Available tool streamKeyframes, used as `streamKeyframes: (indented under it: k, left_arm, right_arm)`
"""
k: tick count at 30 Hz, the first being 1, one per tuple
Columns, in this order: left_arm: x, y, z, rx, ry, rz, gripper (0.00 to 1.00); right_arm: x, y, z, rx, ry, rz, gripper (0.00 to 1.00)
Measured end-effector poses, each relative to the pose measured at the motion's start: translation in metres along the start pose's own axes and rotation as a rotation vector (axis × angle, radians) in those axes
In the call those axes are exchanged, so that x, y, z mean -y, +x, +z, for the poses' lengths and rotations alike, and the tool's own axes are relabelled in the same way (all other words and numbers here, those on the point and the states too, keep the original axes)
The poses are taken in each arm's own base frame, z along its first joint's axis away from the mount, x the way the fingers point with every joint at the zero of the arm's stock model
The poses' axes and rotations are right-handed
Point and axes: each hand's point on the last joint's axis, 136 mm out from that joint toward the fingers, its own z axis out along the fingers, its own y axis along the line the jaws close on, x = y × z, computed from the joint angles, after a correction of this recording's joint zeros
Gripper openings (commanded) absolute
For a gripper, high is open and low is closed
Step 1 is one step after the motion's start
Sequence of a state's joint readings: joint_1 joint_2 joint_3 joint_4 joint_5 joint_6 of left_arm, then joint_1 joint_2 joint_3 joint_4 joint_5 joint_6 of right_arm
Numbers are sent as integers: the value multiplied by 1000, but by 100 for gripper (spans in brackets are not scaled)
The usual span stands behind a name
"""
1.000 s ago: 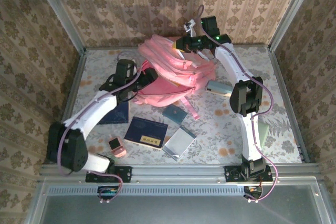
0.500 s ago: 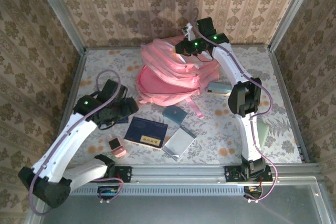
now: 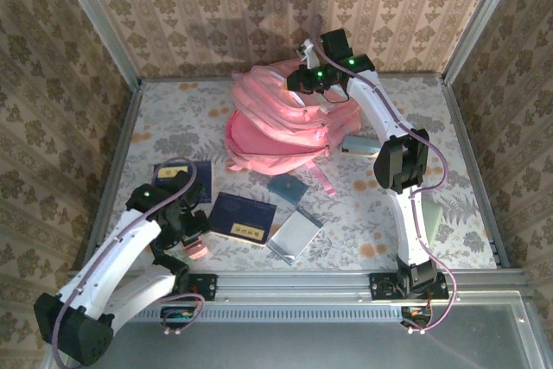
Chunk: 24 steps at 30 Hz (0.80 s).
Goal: Pack the student bag
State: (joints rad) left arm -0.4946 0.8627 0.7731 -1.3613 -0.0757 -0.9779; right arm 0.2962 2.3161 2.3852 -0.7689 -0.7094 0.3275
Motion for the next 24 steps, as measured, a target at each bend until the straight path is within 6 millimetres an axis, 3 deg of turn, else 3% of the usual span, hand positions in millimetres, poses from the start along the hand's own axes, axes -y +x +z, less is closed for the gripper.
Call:
streamKeyframes:
  k: [7,12,16,24]
  left_arm:
    - [8,-16,13,75,83,-43,100]
    - [16,-24,34,103,134,-75,94]
    - [24,-12,48,35,180,-95,92]
    - [28,-4,50,-11,203,-90,77]
  right_arm:
    - [0,0,0,0,0,-8,0]
    - [0,0,0,0,0,-8,0]
    - [1,1,1,-2,0,-5,0]
    - [1,2,2,-6,0,-4,0]
